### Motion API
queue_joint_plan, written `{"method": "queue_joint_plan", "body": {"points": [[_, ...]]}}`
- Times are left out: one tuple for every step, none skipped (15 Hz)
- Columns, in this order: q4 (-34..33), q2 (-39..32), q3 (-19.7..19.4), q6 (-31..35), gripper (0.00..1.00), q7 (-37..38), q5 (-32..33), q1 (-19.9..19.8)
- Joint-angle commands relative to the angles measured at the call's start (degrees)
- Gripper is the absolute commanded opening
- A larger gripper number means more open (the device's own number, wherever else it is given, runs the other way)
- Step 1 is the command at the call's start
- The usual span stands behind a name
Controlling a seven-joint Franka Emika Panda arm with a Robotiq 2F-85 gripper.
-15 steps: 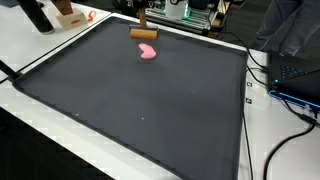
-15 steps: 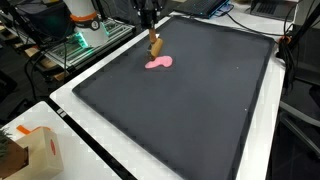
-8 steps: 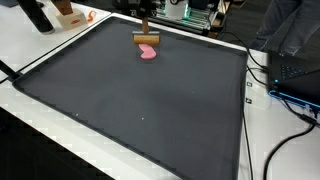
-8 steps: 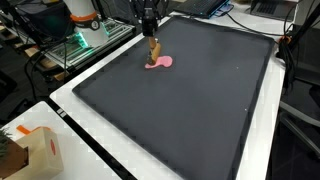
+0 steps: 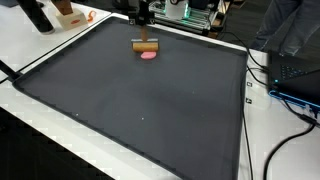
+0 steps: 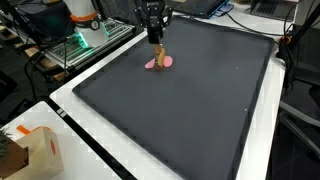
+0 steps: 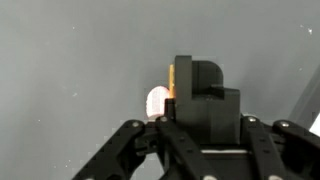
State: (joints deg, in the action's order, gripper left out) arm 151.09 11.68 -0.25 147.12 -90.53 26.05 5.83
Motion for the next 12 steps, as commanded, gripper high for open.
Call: {"method": "queue_joint_plan", "body": {"points": [[-0.9, -3.0, 0.5, 2.5, 0.24, -0.2, 1.5, -1.3], [-1.1, -3.4, 0.5, 2.6, 0.24, -0.4, 1.3, -1.2], [-1.4, -3.8, 0.6, 2.6, 0.24, -0.4, 1.2, -1.2], [-1.6, -4.2, 0.6, 2.7, 0.24, -0.5, 1.1, -1.2], [-1.9, -4.6, 0.7, 2.8, 0.24, -0.5, 1.0, -1.2], [-2.0, -4.9, 0.7, 2.9, 0.24, -0.6, 1.0, -1.2], [-2.2, -5.2, 0.8, 3.0, 0.24, -0.6, 1.0, -1.2], [-2.3, -5.5, 0.8, 3.3, 0.24, -0.7, 1.0, -1.2], [-2.6, -5.8, 0.8, 3.5, 0.24, -0.8, 0.8, -1.1], [-2.6, -6.1, 0.8, 4.1, 0.24, -1.1, 0.4, -1.0], [-2.7, -6.3, 0.7, 4.7, 0.24, -1.2, 0.2, -1.0], [-2.7, -6.5, 0.7, 5.4, 0.24, -1.5, -0.2, -0.9]]}}
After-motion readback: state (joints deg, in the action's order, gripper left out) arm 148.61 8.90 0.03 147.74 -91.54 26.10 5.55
